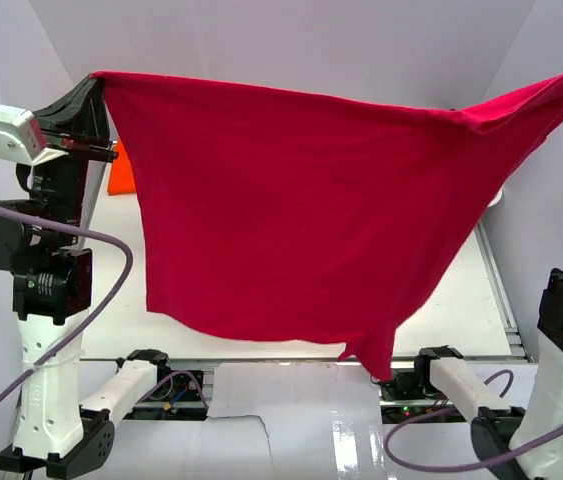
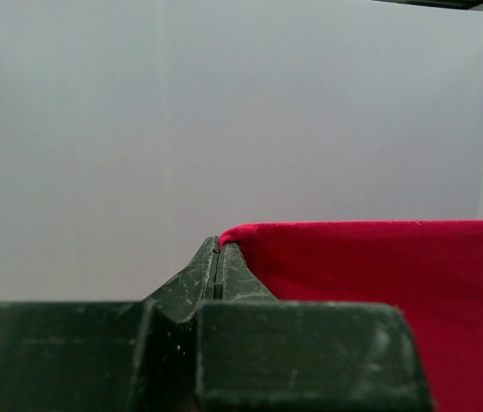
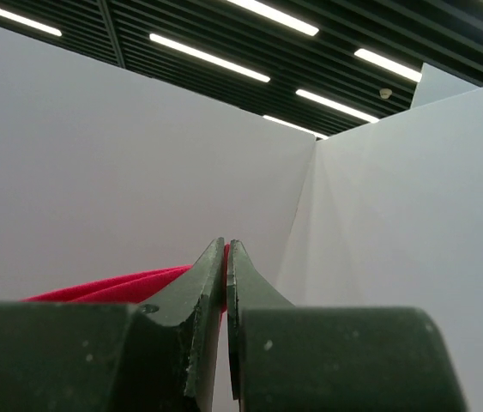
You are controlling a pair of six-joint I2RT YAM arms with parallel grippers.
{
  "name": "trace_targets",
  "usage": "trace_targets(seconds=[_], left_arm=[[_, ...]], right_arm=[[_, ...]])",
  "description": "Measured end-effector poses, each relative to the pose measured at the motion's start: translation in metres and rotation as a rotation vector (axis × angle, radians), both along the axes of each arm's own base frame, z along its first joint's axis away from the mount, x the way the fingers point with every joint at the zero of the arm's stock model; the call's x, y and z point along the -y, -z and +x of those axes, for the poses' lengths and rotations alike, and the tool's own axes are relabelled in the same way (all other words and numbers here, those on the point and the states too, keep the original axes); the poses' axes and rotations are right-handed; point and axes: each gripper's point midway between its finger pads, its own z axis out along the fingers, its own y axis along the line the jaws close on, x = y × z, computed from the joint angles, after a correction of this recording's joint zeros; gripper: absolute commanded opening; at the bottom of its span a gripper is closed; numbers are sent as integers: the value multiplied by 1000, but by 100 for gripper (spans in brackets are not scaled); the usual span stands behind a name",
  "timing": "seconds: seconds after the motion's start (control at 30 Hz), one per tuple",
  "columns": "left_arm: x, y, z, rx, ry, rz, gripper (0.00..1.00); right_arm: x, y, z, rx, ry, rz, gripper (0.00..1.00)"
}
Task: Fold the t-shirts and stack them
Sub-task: Flatten out the tshirt
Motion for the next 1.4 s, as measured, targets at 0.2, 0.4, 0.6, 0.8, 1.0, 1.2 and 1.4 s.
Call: trace_targets(seconds=[0.2,0.4,0.6,0.8,1.0,1.2,1.4], left_arm=[[-12,-5,-33,45,-36,10,0],[-18,7,-85,113,-19,-27,0],[-21,40,-103,106,-5,-74,0],[-20,83,-101,45,13,-105,0],[-22,83,-119,68,11,-116,0],[-24,89,-128,76,16,-144,0],[-24,125,-97,-30,9,-155,0]], right_arm=[[-2,-5,-51,53,-11,4,8],[-24,2,-125,120,-37,-4,8],[-44,33,-149,111,-84,15,8],[-36,86,-117,-4,-119,118,8],[-42,83,-126,-11,-151,150,8],[-60,74,-140,17,-213,123,8],[-57,101,-95,-95,-266,148,8]])
